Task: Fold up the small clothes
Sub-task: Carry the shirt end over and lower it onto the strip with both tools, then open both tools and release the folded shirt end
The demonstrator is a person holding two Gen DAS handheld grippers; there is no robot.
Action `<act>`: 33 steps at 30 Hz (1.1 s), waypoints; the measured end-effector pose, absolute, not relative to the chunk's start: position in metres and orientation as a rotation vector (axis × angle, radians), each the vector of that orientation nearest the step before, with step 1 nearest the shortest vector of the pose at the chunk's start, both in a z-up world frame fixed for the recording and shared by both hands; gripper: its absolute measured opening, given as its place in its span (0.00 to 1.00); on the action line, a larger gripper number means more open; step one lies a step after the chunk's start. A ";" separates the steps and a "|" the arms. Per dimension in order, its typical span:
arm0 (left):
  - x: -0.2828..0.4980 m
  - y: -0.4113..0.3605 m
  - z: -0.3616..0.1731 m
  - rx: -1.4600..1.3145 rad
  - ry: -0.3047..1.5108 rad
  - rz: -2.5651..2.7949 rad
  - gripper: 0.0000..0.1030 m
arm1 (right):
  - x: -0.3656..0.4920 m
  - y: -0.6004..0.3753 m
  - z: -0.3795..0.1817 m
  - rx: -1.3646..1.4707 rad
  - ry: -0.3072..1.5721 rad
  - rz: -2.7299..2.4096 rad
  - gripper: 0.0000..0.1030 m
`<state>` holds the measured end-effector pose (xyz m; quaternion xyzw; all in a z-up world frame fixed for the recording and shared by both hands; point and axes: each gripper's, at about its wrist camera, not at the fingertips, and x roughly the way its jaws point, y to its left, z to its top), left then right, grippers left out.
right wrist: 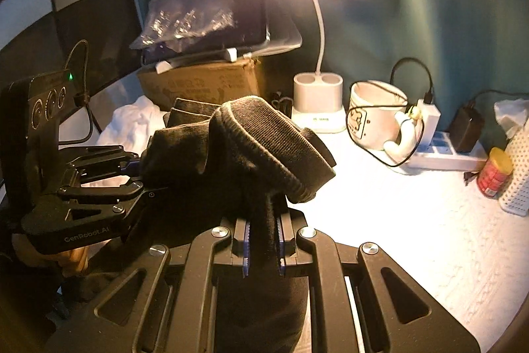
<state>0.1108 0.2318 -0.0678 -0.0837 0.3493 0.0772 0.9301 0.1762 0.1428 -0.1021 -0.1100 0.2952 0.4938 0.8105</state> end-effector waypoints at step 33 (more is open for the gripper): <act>0.152 0.291 -0.123 -0.231 0.920 0.249 0.28 | 0.303 0.158 -0.183 -0.023 0.938 0.986 0.38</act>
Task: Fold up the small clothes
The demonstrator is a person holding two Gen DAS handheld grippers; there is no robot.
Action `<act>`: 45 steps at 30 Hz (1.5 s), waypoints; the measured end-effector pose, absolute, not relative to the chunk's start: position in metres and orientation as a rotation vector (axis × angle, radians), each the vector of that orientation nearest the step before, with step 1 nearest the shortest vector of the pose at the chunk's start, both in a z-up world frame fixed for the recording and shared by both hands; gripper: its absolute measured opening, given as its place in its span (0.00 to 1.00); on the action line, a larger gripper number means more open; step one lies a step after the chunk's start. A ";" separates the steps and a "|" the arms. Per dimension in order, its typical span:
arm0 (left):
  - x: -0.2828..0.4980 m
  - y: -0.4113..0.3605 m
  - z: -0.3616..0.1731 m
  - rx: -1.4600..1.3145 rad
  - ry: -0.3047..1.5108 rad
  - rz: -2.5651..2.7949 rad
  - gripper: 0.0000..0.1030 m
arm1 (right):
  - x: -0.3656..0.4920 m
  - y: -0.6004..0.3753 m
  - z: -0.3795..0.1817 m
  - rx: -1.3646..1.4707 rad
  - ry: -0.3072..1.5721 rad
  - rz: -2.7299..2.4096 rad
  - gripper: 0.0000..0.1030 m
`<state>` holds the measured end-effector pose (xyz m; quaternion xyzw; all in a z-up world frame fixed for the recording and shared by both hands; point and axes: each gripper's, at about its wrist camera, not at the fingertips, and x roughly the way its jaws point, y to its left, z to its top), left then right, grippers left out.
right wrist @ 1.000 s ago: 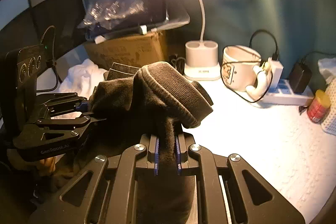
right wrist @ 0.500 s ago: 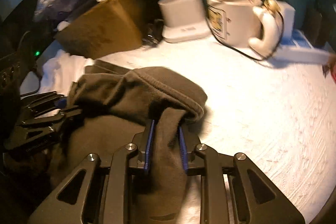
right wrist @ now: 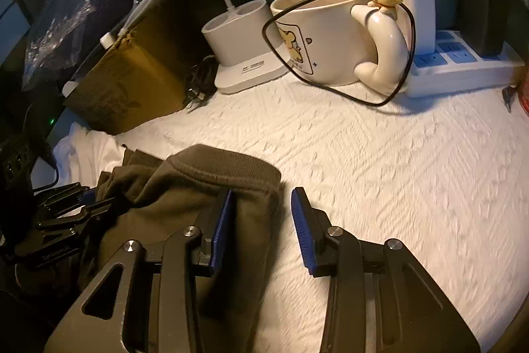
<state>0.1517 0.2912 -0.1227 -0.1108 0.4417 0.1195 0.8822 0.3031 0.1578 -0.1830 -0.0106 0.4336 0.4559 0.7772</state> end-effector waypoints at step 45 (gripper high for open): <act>0.082 0.235 -0.095 -0.220 0.842 0.304 0.29 | 0.219 0.086 -0.168 0.013 0.920 0.892 0.38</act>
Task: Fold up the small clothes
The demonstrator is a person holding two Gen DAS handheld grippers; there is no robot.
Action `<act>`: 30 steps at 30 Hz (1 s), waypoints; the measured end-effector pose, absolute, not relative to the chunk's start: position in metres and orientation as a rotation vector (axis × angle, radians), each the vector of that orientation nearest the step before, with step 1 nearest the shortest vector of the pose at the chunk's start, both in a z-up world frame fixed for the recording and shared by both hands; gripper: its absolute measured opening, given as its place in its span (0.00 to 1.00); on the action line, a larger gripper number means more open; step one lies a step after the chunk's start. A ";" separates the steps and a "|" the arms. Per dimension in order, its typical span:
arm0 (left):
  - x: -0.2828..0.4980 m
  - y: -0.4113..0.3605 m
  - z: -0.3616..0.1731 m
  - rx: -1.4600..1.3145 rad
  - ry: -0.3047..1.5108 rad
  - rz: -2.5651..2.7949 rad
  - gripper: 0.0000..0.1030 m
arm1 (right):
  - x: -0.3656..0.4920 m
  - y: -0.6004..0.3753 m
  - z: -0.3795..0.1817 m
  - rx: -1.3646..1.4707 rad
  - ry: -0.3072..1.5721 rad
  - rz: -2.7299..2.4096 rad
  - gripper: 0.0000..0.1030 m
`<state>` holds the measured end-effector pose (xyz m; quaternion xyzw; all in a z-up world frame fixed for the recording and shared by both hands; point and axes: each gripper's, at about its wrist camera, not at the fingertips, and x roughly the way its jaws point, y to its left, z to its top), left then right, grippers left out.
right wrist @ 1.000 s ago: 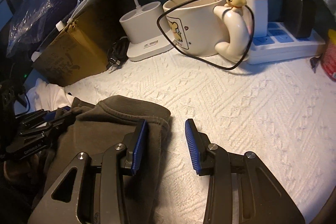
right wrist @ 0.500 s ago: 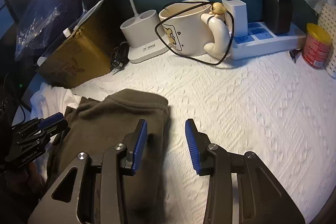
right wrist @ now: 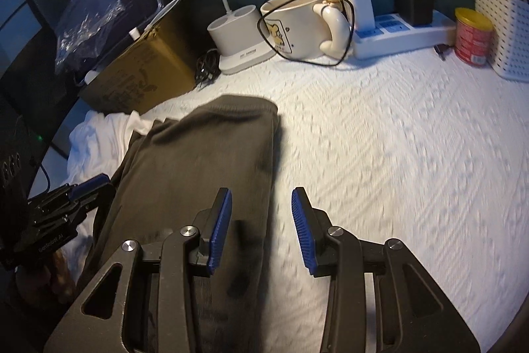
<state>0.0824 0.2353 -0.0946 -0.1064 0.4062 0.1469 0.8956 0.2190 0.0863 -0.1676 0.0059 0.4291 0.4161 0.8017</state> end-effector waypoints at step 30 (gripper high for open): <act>0.000 0.173 -0.105 -0.254 0.857 0.323 0.29 | 0.111 0.028 -0.200 0.073 0.987 0.978 0.19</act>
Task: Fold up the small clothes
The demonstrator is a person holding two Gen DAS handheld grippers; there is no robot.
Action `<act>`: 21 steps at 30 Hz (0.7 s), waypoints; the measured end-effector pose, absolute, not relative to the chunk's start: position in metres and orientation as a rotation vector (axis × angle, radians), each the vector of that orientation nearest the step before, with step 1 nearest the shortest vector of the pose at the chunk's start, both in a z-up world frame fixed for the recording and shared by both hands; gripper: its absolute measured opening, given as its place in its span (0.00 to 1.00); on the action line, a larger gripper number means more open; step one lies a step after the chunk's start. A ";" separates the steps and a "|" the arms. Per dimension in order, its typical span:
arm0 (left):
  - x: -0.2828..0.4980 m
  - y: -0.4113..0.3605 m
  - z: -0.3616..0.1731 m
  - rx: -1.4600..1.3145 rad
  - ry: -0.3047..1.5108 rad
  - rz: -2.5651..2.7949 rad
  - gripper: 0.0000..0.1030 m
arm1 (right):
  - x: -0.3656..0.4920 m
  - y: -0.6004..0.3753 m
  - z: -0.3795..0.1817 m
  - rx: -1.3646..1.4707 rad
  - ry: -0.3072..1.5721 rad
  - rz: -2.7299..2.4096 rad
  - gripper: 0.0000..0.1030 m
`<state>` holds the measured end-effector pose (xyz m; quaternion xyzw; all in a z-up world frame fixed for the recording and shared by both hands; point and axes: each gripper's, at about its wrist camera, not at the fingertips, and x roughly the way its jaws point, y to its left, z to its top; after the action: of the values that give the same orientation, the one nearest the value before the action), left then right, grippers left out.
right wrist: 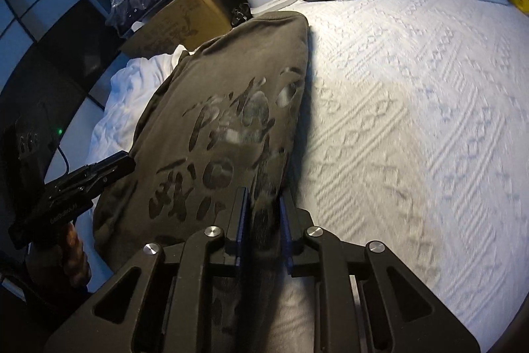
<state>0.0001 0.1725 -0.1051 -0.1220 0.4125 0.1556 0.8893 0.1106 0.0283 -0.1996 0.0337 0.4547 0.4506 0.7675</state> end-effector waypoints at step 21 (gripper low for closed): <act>0.030 0.079 -0.099 -0.212 0.861 0.169 0.71 | 0.102 -0.091 -0.181 0.075 0.898 0.806 0.45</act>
<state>0.0296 0.0790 -0.0988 -0.1026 0.4159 0.0818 0.8999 0.1018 -0.0905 -0.1811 0.0350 0.4222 0.3789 0.8228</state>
